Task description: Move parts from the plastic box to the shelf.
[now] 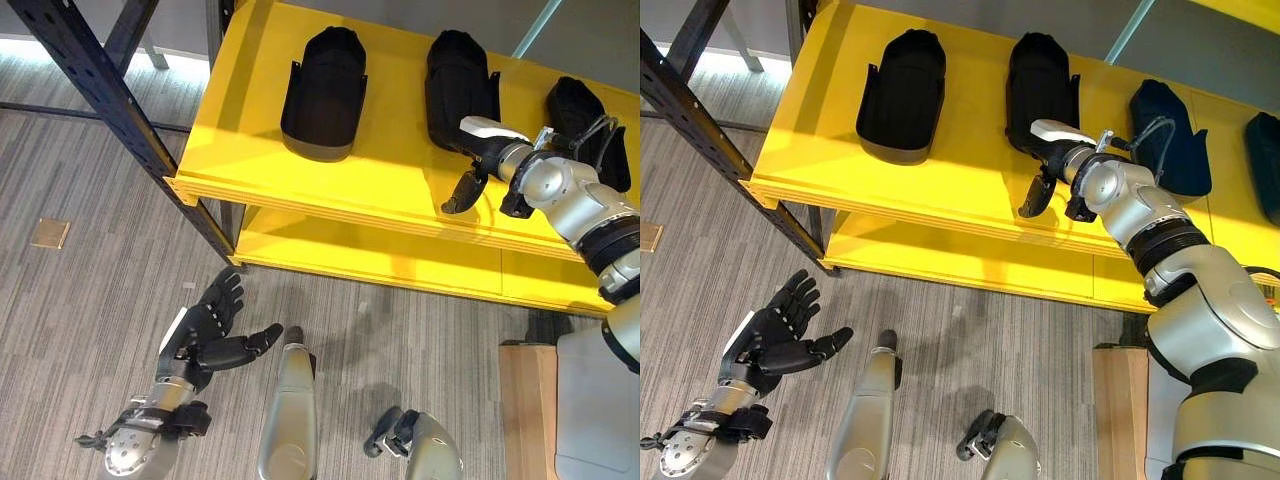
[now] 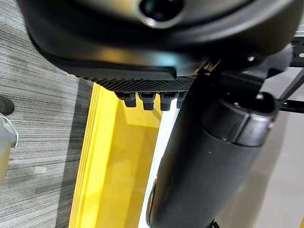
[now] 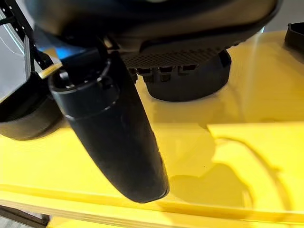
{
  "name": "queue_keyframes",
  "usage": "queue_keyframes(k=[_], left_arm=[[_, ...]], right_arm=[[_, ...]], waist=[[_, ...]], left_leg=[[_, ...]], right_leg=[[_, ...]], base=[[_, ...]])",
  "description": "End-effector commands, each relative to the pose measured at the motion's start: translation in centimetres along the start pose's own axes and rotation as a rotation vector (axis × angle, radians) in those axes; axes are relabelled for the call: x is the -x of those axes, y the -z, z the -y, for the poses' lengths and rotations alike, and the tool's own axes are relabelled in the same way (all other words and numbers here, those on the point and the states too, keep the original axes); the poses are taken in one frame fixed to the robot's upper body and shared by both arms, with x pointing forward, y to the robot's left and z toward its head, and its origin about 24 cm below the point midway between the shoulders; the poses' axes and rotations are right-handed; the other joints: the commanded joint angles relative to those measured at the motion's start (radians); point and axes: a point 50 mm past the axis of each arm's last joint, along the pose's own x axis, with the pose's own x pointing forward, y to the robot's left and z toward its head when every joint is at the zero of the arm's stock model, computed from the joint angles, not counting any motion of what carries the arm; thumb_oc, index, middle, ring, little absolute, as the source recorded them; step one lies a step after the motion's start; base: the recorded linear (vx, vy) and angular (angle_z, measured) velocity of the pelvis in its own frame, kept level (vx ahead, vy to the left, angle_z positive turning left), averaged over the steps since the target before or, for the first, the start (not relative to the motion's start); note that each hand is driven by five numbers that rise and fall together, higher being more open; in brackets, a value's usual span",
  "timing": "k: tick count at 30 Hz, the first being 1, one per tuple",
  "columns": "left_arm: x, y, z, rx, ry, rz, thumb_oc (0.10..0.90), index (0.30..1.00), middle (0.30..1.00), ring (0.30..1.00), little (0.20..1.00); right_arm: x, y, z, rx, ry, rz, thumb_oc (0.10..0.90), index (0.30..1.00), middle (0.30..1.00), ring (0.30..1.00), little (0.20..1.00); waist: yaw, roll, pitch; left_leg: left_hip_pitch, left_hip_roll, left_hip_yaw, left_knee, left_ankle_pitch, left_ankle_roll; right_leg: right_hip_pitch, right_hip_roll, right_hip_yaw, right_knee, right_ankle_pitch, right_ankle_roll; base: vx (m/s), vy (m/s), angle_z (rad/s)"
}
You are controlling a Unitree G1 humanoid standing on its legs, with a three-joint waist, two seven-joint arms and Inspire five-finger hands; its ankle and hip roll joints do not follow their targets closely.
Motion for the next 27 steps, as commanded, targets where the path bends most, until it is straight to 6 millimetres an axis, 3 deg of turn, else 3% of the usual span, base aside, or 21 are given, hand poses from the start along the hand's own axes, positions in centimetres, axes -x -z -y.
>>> queue_keyframes(k=[1,3,4,5,13,27], left_arm=[[0.1,-3.6,0.6,-0.028,0.079,0.183,0.9,1.0,1.0,1.0,1.0],[0.1,-3.7,0.6,-0.029,0.078,0.185,0.9,1.0,1.0,1.0,1.0],[0.0,-3.7,0.6,-0.03,0.079,0.189,0.9,1.0,1.0,1.0,1.0],[0.0,-3.7,0.5,-0.032,0.08,0.185,0.9,1.0,1.0,1.0,1.0],[0.0,-3.9,0.5,-0.047,0.1,0.18,0.9,1.0,1.0,1.0,1.0],[0.1,-3.5,0.3,-0.042,0.087,0.165,0.9,1.0,1.0,1.0,1.0]], right_arm=[[1.3,-1.8,6.8,-0.006,0.198,0.063,0.9,1.0,1.0,1.0,1.0],[1.2,-2.1,6.6,-0.038,0.185,0.084,0.9,1.0,1.0,1.0,1.0],[1.2,-2.2,6.5,-0.064,0.18,0.097,0.9,1.0,1.0,1.0,1.0],[1.2,-2.4,6.4,-0.08,0.171,0.112,0.9,1.0,1.0,1.0,1.0],[1.3,-3.2,6.2,-0.139,0.139,0.166,0.9,1.0,1.0,1.0,1.0],[1.9,-2.4,6.5,-0.128,0.135,0.15,0.9,1.0,1.0,1.0,1.0]], waist=[[-0.004,0.003,-0.041],[-0.002,0.002,-0.041],[-0.003,0.003,-0.042],[-0.001,0.001,-0.042],[0.0,-0.001,-0.044],[-0.003,-0.004,-0.048]], left_leg=[[0.016,0.054,-0.058,0.083,-0.096,-0.022],[0.017,0.055,-0.058,0.085,-0.098,-0.021],[0.006,0.051,-0.058,0.074,-0.07,-0.014],[0.018,0.055,-0.059,0.084,-0.097,-0.021],[0.016,0.055,-0.059,0.084,-0.097,-0.02],[0.022,0.057,-0.058,0.076,-0.096,-0.022]], right_leg=[[-0.059,0.01,0.105,-0.072,0.164,0.032],[-0.057,0.01,0.104,-0.072,0.164,0.033],[-0.066,0.008,0.098,-0.08,0.185,0.024],[-0.055,0.01,0.102,-0.073,0.165,0.033],[-0.056,0.011,0.101,-0.072,0.166,0.034],[-0.046,0.011,0.098,-0.085,0.169,0.037]], base=[[0.0,0.0,0.0],[-0.04,0.004,0.0],[0.0,0.0,0.0],[0.0,0.0,0.0],[0.01,-0.003,0.0],[0.0,0.0,0.0]])
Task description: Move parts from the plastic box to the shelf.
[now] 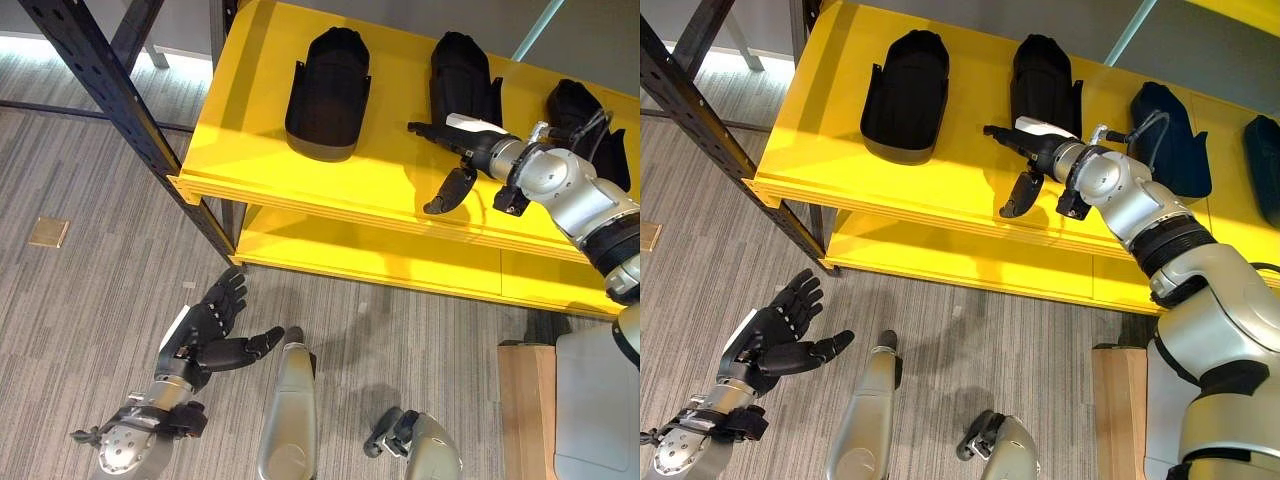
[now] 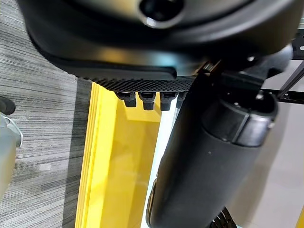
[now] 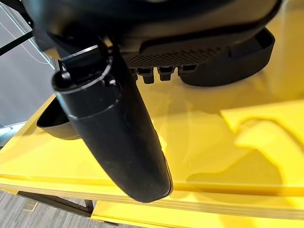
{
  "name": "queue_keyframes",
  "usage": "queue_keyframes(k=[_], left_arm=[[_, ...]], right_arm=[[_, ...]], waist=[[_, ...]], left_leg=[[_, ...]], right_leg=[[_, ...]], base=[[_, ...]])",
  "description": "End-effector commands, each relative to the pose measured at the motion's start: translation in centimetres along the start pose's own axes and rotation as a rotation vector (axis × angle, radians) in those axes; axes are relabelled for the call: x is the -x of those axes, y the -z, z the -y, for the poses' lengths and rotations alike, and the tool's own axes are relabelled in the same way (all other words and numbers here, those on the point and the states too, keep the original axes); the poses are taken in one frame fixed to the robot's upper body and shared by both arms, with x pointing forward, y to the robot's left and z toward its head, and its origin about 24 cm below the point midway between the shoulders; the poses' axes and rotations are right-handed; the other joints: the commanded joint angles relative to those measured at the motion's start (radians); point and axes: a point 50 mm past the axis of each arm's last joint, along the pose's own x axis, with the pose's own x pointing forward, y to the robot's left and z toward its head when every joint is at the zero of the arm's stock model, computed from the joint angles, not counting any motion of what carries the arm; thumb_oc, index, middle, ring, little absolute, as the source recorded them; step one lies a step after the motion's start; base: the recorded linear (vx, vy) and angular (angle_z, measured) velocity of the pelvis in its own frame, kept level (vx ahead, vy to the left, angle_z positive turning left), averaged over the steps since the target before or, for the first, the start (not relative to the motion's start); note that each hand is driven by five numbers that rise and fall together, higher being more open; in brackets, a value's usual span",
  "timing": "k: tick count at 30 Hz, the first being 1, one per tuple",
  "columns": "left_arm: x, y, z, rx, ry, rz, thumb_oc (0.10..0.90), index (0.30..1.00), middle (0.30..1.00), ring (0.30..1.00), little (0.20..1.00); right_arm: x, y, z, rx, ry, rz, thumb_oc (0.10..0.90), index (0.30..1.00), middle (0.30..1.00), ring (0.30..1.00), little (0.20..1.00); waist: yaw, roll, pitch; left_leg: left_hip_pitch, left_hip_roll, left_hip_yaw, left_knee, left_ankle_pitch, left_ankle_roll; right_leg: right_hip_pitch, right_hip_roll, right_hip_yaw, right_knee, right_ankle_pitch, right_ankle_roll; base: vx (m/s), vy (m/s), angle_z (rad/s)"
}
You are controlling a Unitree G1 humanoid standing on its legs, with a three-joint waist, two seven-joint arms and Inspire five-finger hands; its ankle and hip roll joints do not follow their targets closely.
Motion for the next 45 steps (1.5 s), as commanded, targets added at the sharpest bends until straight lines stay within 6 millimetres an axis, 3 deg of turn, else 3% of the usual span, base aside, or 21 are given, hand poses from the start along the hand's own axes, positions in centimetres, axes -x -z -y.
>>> queue_keyframes(k=[1,2,4,7,8,9,10,11,12,13,15,16,28,39,45], left_arm=[[0.2,-3.1,0.4,-0.013,0.036,0.173,0.9,1.0,1.0,1.0,1.0],[0.1,-3.1,0.3,-0.012,0.029,0.175,0.9,1.0,1.0,1.0,1.0],[0.1,-3.1,0.3,-0.005,0.017,0.18,0.9,1.0,1.0,1.0,1.0],[0.2,-2.9,0.0,0.006,-0.013,0.178,0.9,1.0,1.0,1.0,1.0],[0.2,-3.0,0.0,0.005,-0.015,0.183,0.9,1.0,1.0,1.0,1.0],[0.2,-2.9,0.0,0.007,-0.017,0.181,0.9,1.0,1.0,1.0,1.0],[0.1,-2.9,0.0,0.004,-0.017,0.183,0.9,1.0,1.0,1.0,1.0],[0.1,-2.9,0.0,0.001,-0.019,0.181,0.9,1.0,1.0,1.0,1.0],[0.1,-3.0,0.0,0.001,-0.018,0.183,0.9,1.0,1.0,1.0,1.0],[0.1,-2.9,0.0,0.001,-0.019,0.183,0.9,1.0,1.0,1.0,1.0],[0.0,-3.0,0.1,0.0,-0.018,0.184,0.9,1.0,1.0,1.0,1.0],[0.1,-3.0,0.1,0.0,-0.02,0.184,0.9,1.0,1.0,1.0,1.0],[0.1,-3.5,0.1,-0.016,-0.027,0.209,0.9,1.0,1.0,1.0,1.0],[0.1,-3.7,-0.3,-0.02,-0.062,0.228,0.9,1.0,1.0,1.0,1.0],[0.0,-3.9,-0.4,-0.021,-0.07,0.244,0.9,1.0,1.0,1.0,1.0]], right_arm=[[1.8,-1.9,6.1,0.016,0.205,0.065,0.9,1.0,1.0,1.0,1.0],[2.1,-1.8,6.9,0.025,0.239,0.057,0.9,1.0,1.0,1.0,1.0],[2.8,-2.0,8.3,0.04,0.304,0.058,0.9,1.0,1.0,1.0,1.0],[4.3,-2.2,11.1,0.06,0.457,0.063,0.9,1.0,1.0,1.0,1.0],[4.6,-2.1,11.5,0.066,0.489,0.053,0.9,1.0,1.0,1.0,1.0],[4.6,-2.1,11.6,0.073,0.495,0.046,0.9,1.0,1.0,1.0,1.0],[4.6,-1.9,11.8,0.083,0.505,0.034,0.9,1.0,1.0,1.0,1.0],[4.6,-1.8,11.9,0.102,0.52,0.016,0.9,1.0,1.0,1.0,1.0],[4.7,-1.8,12.0,0.103,0.522,0.016,0.9,1.0,1.0,1.0,1.0],[4.6,-1.8,11.9,0.108,0.522,0.011,0.9,1.0,1.0,1.0,1.0],[4.5,-1.4,11.9,0.134,0.525,-0.025,0.9,1.0,1.0,1.0,1.0],[4.4,-1.2,11.9,0.132,0.525,-0.033,0.9,1.0,1.0,1.0,1.0],[3.6,1.0,11.0,0.169,0.49,-0.187,0.9,1.0,1.0,1.0,1.0],[4.0,2.8,10.7,0.157,0.488,-0.264,0.9,1.0,1.0,1.0,1.0],[3.6,2.7,10.1,0.166,0.465,-0.258,0.9,1.0,1.0,1.0,1.0]], waist=[[-0.007,-0.002,-0.05],[-0.01,-0.002,-0.051],[-0.012,-0.004,-0.051],[-0.019,-0.008,-0.054],[-0.02,-0.006,-0.053],[-0.02,-0.007,-0.054],[-0.02,-0.006,-0.052],[-0.021,-0.005,-0.052],[-0.021,-0.004,-0.05],[-0.021,-0.004,-0.051],[-0.02,-0.001,-0.047],[-0.019,-0.002,-0.047],[0.009,0.015,-0.022],[0.032,0.028,-0.007],[0.032,0.028,-0.002]], left_leg=[[0.024,0.059,-0.06,0.074,-0.095,-0.026],[0.013,0.056,-0.06,0.063,-0.068,-0.019],[0.013,0.058,-0.06,0.06,-0.066,-0.019],[0.017,0.061,-0.065,0.072,-0.093,-0.027],[0.006,0.059,-0.064,0.063,-0.068,-0.02],[0.016,0.061,-0.065,0.071,-0.094,-0.027],[0.004,0.058,-0.065,0.063,-0.068,-0.02],[0.015,0.06,-0.065,0.069,-0.093,-0.027],[0.005,0.058,-0.064,0.062,-0.067,-0.02],[0.016,0.061,-0.064,0.069,-0.093,-0.027],[0.003,0.058,-0.064,0.062,-0.066,-0.021],[0.013,0.06,-0.066,0.07,-0.092,-0.027],[-0.006,0.051,-0.073,0.067,-0.082,-0.027],[-0.037,0.039,-0.081,0.071,-0.077,-0.021],[-0.044,0.036,-0.08,0.075,-0.08,-0.019]], right_leg=[[-0.047,0.012,0.098,-0.077,0.16,0.034],[-0.056,0.012,0.093,-0.086,0.181,0.026],[-0.056,0.014,0.093,-0.088,0.182,0.026],[-0.051,0.018,0.097,-0.078,0.159,0.034],[-0.061,0.016,0.091,-0.084,0.177,0.025],[-0.052,0.018,0.095,-0.076,0.158,0.033],[-0.061,0.016,0.09,-0.083,0.178,0.025],[-0.053,0.018,0.093,-0.074,0.156,0.033],[-0.061,0.017,0.088,-0.081,0.175,0.025],[-0.052,0.018,0.092,-0.075,0.157,0.033],[-0.063,0.017,0.087,-0.078,0.175,0.024],[-0.056,0.018,0.092,-0.07,0.155,0.033],[-0.076,0.015,0.087,-0.06,0.153,0.031],[-0.094,0.009,0.072,-0.054,0.157,0.033],[-0.101,0.008,0.072,-0.049,0.156,0.032]], base=[[-0.05,0.006,0.0],[-0.05,0.001,0.0],[0.01,-0.013,0.01],[0.04,-0.017,0.01],[0.0,0.0,0.0],[-0.06,0.005,0.01],[0.08,-0.025,0.02],[-0.06,0.007,0.0],[0.08,-0.016,0.02],[0.0,0.0,0.0],[0.0,0.0,0.0],[0.0,0.0,0.0],[0.01,-0.002,0.0],[0.0,-0.002,0.02],[0.0,0.0,0.02]])
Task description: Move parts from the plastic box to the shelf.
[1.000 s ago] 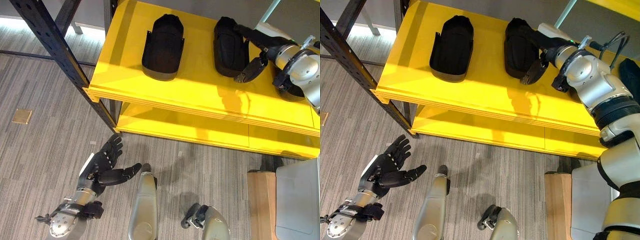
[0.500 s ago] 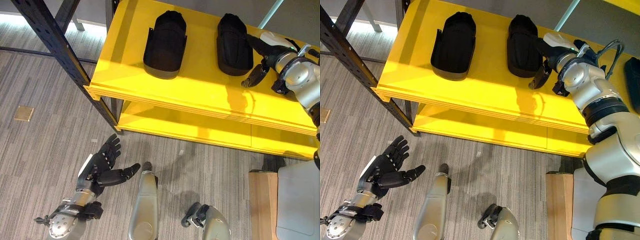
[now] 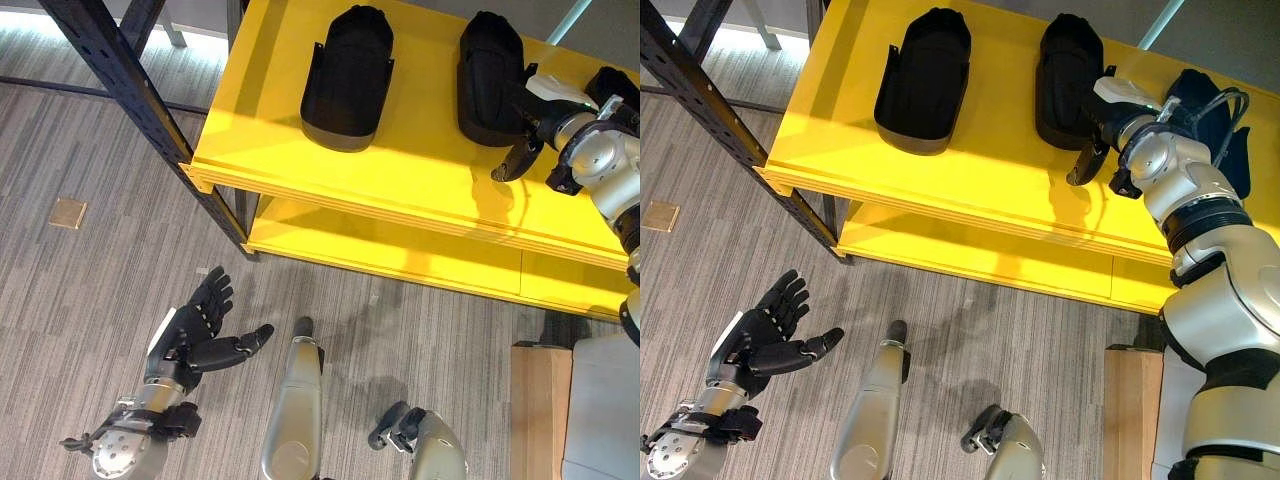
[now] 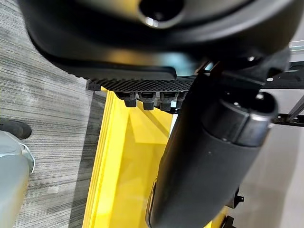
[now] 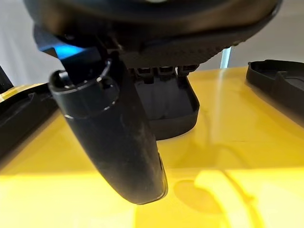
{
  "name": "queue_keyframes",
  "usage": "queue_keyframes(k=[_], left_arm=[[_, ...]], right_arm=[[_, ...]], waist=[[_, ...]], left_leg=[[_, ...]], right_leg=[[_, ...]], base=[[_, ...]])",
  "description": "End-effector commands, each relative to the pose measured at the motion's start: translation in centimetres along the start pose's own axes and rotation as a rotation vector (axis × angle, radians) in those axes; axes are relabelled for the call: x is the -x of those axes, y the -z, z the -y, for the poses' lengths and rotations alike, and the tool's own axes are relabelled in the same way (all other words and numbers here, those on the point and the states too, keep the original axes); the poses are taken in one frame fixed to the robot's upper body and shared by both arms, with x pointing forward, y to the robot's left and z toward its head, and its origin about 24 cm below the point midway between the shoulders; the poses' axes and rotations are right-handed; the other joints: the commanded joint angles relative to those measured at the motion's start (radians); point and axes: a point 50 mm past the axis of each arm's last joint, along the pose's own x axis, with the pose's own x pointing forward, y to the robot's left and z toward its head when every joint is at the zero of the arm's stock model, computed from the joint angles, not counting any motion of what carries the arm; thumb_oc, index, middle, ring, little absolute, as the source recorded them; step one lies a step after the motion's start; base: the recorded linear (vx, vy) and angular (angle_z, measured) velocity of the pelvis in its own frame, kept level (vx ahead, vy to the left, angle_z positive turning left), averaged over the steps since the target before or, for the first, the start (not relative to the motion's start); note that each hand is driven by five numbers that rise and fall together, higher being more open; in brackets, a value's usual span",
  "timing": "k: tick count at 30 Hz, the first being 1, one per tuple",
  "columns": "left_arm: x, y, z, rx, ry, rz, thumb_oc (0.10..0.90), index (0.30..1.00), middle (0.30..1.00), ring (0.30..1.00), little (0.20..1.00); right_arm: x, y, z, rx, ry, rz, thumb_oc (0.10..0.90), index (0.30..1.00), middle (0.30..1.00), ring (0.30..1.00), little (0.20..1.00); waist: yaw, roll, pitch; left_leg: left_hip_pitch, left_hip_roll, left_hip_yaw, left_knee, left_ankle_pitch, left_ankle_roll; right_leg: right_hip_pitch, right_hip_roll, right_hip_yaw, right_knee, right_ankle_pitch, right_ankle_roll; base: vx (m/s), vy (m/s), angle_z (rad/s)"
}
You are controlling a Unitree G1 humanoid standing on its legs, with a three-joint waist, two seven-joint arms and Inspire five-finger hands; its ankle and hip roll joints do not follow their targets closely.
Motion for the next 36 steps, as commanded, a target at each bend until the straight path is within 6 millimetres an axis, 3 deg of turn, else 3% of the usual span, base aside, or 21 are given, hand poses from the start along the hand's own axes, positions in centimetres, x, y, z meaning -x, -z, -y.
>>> queue_keyframes(k=[1,13,22,36], left_arm=[[-0.4,-3.8,0.4,-0.004,0.003,0.24,0.9,1.0,1.0,1.0,1.0],[-0.6,-3.7,0.3,-0.002,0.005,0.235,0.9,1.0,1.0,1.0,1.0],[-0.7,-4.1,0.4,-0.028,0.035,0.238,0.9,1.0,1.0,1.0,1.0],[-0.8,-4.1,0.4,-0.043,0.055,0.227,0.9,1.0,1.0,1.0,1.0]], right_arm=[[0.7,-0.8,6.0,-0.016,0.206,0.012,0.9,1.0,1.0,1.0,1.0],[0.1,-1.8,4.0,-0.043,0.113,0.046,0.9,1.0,1.0,1.0,1.0],[-0.1,-1.6,2.2,-0.107,0.021,0.051,0.9,1.0,1.0,1.0,1.0],[0.0,-1.1,0.9,-0.177,-0.048,0.053,0.9,1.0,1.0,1.0,1.0]], waist=[[0.002,0.008,-0.018],[-0.001,0.001,-0.013],[0.0,-0.009,-0.008],[-0.007,-0.02,-0.011]], left_leg=[[-0.014,0.056,-0.066,0.095,-0.093,-0.022],[-0.017,0.057,-0.071,0.098,-0.093,-0.022],[-0.014,0.06,-0.076,0.1,-0.095,-0.021],[-0.003,0.064,-0.075,0.096,-0.095,-0.021]], right_leg=[[-0.08,0.018,0.095,-0.045,0.159,0.028],[-0.08,0.019,0.093,-0.041,0.158,0.027],[-0.07,0.026,0.09,-0.047,0.162,0.027],[-0.063,0.027,0.091,-0.053,0.163,0.028]], base=[[0.0,0.0,0.0],[0.0,0.0,0.0],[0.0,-0.001,0.0],[0.0,0.0,0.0]])
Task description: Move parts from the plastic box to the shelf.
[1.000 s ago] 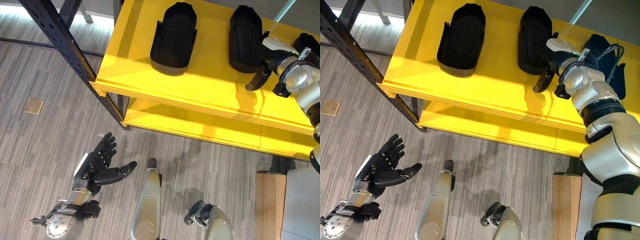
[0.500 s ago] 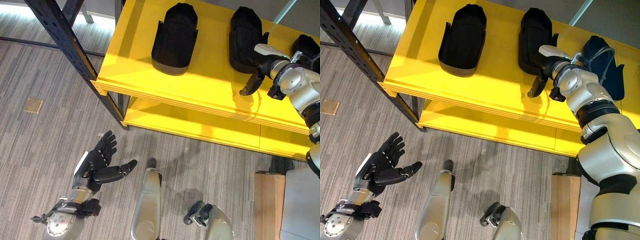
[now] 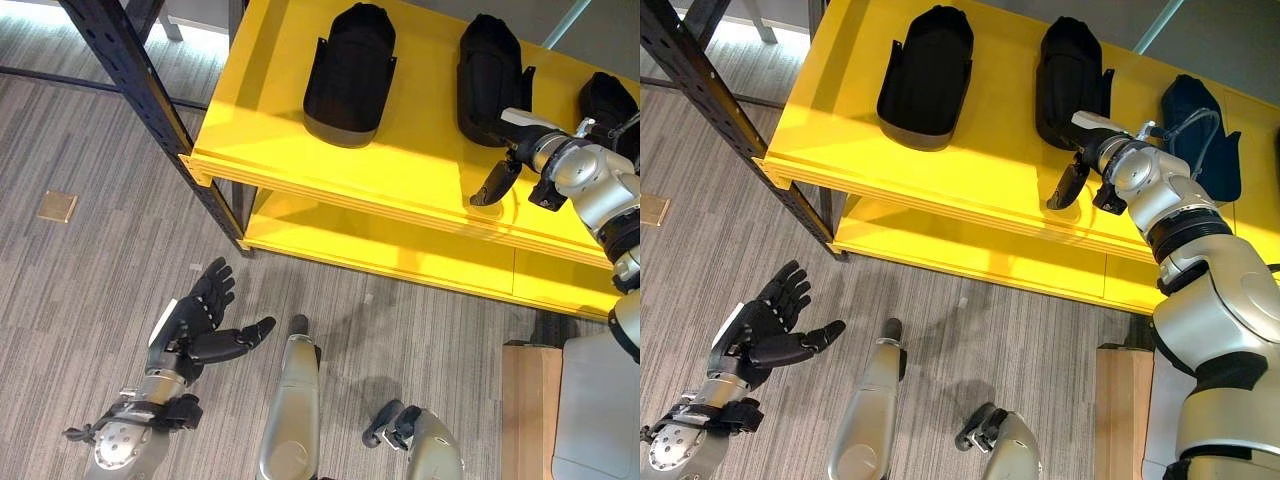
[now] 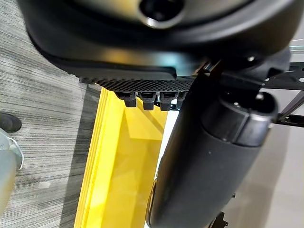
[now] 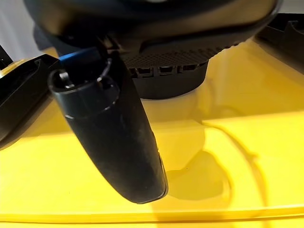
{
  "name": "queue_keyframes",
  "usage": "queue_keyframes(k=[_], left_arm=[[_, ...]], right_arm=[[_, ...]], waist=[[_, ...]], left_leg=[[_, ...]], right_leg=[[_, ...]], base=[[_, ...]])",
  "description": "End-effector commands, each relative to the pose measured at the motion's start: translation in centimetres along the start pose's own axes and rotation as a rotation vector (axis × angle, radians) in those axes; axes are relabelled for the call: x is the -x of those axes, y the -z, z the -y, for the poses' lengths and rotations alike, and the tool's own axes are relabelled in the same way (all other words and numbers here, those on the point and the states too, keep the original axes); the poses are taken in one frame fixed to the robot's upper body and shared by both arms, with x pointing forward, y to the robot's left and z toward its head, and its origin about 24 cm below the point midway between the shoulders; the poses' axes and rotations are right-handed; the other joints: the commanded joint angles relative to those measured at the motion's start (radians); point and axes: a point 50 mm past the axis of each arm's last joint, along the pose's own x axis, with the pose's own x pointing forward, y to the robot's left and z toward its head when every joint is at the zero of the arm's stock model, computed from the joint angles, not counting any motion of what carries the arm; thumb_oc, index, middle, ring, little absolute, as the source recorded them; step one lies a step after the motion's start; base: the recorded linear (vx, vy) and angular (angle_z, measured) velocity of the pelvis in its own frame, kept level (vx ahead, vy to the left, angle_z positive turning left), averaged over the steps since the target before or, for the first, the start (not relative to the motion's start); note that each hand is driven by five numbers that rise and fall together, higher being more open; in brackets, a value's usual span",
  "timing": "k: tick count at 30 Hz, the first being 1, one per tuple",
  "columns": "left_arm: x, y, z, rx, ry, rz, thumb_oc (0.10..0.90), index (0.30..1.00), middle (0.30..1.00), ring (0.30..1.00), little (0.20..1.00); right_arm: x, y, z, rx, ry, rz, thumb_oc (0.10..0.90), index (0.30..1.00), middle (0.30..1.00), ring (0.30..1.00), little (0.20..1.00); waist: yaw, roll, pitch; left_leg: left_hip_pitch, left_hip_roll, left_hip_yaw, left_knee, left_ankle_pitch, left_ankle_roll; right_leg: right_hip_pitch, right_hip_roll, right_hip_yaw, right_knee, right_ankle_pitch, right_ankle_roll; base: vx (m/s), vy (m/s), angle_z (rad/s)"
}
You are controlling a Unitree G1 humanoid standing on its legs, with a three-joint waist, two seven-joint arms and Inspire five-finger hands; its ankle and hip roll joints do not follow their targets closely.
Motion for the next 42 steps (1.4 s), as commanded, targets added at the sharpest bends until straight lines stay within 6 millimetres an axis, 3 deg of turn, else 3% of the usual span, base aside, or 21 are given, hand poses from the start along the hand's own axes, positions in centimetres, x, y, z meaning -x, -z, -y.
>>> queue_keyframes(k=[1,17,42], left_arm=[[-0.2,-3.5,0.2,-0.044,0.038,0.195,0.9,1.0,1.0,1.0,1.0],[-0.4,-3.8,-0.1,-0.057,0.048,0.197,0.9,1.0,1.0,1.0,1.0],[-0.5,-3.6,-0.2,-0.085,0.063,0.175,0.9,1.0,1.0,1.0,1.0]], right_arm=[[0.8,-0.9,3.5,-0.085,0.115,0.054,0.9,1.0,1.0,1.0,1.0],[1.1,-1.9,2.9,-0.109,0.032,0.128,0.9,1.0,1.0,1.0,1.0],[1.9,0.6,1.8,-0.085,-0.104,0.037,0.9,1.0,1.0,1.0,1.0]], waist=[[-0.005,-0.003,-0.021],[-0.004,-0.021,-0.031],[-0.006,-0.027,-0.024]], left_leg=[[-0.002,0.059,-0.06,0.093,-0.104,-0.016],[0.012,0.068,-0.066,0.09,-0.109,-0.016],[0.02,0.071,-0.066,0.08,-0.103,-0.018]], right_leg=[[-0.068,0.018,0.097,-0.06,0.16,0.033],[-0.04,0.023,0.083,-0.074,0.16,0.037],[-0.035,0.023,0.081,-0.08,0.162,0.04]], base=[[0.0,0.0,0.0],[0.0,0.0,0.0],[0.0,0.0,0.0]])
